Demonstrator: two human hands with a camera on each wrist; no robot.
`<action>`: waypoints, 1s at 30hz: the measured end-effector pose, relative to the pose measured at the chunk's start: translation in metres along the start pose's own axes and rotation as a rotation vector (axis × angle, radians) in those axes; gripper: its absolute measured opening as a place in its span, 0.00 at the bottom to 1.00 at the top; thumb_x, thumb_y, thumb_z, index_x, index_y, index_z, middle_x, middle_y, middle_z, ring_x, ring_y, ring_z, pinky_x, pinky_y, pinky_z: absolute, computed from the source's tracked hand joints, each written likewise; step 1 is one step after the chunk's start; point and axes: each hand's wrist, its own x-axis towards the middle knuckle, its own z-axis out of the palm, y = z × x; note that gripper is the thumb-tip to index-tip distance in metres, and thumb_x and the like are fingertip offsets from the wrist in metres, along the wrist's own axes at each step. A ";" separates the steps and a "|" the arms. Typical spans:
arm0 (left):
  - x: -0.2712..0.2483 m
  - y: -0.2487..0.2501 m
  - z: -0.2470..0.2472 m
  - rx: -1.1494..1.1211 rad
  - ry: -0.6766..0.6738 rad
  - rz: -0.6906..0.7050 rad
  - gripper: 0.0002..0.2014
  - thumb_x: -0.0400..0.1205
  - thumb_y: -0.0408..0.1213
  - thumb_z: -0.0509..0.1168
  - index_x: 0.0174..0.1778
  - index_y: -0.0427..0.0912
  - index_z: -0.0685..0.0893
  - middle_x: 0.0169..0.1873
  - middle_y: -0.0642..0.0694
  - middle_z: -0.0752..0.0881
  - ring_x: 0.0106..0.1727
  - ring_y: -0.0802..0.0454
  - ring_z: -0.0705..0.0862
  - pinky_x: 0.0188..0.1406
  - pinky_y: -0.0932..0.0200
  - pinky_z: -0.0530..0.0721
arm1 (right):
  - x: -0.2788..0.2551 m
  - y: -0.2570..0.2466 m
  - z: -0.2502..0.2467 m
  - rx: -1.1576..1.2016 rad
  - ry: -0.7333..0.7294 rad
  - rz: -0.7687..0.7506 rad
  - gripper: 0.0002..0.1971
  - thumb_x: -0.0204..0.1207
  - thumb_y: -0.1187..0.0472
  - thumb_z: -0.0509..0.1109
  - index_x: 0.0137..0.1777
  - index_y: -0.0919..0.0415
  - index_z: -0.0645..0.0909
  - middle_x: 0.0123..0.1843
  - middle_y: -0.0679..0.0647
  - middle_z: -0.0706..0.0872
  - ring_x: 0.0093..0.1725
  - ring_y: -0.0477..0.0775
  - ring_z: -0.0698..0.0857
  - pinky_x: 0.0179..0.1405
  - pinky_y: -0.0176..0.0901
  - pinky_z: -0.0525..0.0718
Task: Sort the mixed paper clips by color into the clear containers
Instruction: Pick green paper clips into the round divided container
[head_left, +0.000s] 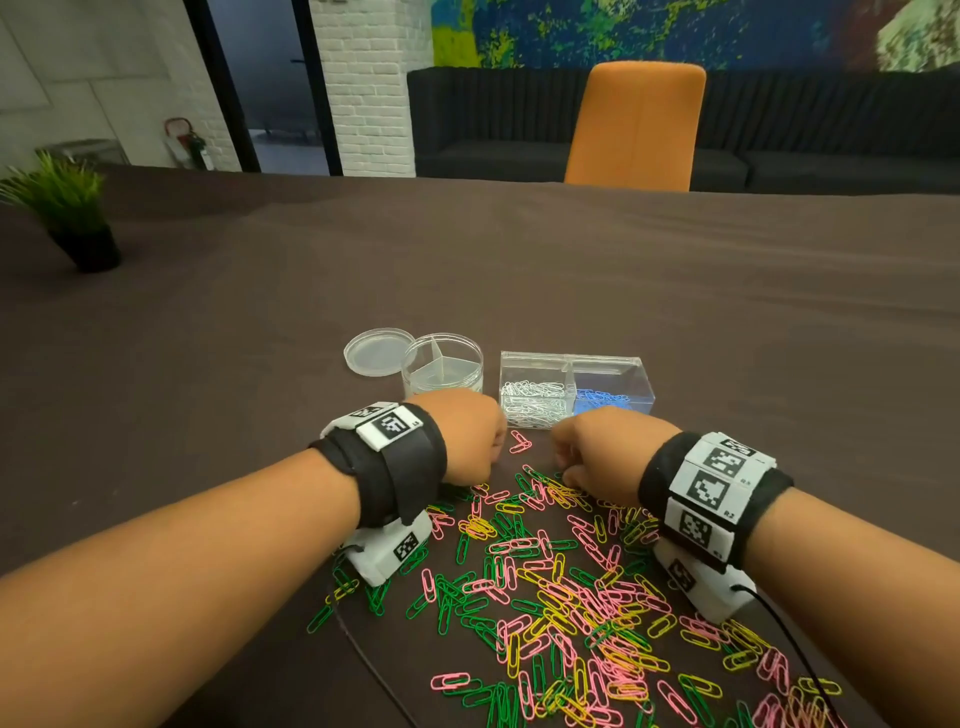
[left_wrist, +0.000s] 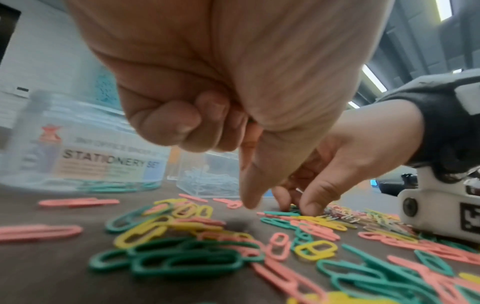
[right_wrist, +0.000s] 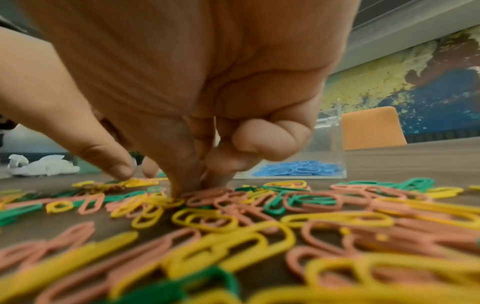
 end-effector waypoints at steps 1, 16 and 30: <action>0.000 0.002 0.000 -0.019 0.034 0.010 0.08 0.79 0.35 0.65 0.50 0.46 0.88 0.45 0.50 0.88 0.48 0.47 0.85 0.42 0.60 0.78 | 0.002 0.000 0.000 0.025 -0.017 0.012 0.02 0.79 0.57 0.69 0.50 0.51 0.81 0.45 0.46 0.83 0.47 0.52 0.82 0.42 0.41 0.77; 0.001 0.000 0.008 -0.118 0.034 0.089 0.05 0.79 0.41 0.65 0.40 0.46 0.82 0.34 0.51 0.83 0.37 0.51 0.80 0.34 0.60 0.76 | 0.004 0.007 -0.017 0.317 0.123 0.028 0.04 0.70 0.64 0.70 0.40 0.55 0.78 0.34 0.50 0.85 0.36 0.52 0.85 0.38 0.49 0.87; -0.010 -0.043 -0.003 -1.613 0.060 -0.109 0.09 0.64 0.31 0.60 0.37 0.47 0.72 0.27 0.50 0.71 0.24 0.55 0.69 0.21 0.64 0.62 | 0.017 -0.022 -0.008 0.046 -0.051 -0.166 0.08 0.80 0.62 0.67 0.55 0.49 0.83 0.38 0.38 0.75 0.42 0.46 0.77 0.34 0.35 0.70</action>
